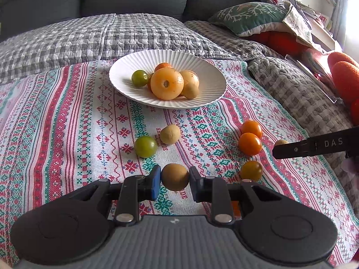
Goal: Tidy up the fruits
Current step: 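Carry both kiwis into the white bowl and open both grippers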
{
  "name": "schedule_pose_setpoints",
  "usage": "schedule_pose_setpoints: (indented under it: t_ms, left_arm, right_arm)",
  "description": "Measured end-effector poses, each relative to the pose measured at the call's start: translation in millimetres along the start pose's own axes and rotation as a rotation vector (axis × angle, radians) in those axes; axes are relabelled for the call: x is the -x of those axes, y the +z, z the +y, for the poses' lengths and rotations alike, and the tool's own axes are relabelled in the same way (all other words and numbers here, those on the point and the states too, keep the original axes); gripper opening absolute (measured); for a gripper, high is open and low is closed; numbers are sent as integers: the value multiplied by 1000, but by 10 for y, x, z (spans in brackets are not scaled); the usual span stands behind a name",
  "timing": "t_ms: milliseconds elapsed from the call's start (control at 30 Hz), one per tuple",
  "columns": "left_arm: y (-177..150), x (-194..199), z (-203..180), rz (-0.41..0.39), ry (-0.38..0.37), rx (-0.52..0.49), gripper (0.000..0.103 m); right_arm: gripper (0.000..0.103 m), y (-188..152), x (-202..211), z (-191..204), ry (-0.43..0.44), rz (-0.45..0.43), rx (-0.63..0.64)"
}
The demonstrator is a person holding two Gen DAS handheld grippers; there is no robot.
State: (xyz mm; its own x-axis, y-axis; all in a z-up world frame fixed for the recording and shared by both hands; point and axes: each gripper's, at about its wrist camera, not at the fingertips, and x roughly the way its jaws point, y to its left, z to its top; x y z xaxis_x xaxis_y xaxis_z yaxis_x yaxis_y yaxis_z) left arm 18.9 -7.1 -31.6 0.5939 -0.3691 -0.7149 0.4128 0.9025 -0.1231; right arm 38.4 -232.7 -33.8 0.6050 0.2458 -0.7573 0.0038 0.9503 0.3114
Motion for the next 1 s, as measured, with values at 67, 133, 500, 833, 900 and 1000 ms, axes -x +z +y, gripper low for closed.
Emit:
schedule_pose_setpoints:
  t_ms: [67, 133, 500, 833, 900, 1000]
  left_arm:
    - [28, 21, -10, -4, -13, 8, 19]
    - [76, 32, -20, -11, -14, 11, 19]
    - [611, -147, 171, -45, 15, 51, 19]
    - [1241, -556, 338, -77, 45, 63, 19]
    - [1317, -671, 354, -71, 50, 61, 19]
    - [1395, -840, 425, -57, 58, 77, 19]
  right_arm:
    - [25, 14, 16, 3, 15, -14, -7]
    - [25, 25, 29, 15, 32, -29, -4]
    - [25, 370, 35, 107, 112, -154, 12]
    - [25, 810, -339, 194, 140, -179, 38]
    - [25, 878, -402, 183, 143, -184, 33]
    - [25, 993, -514, 173, 134, -184, 27]
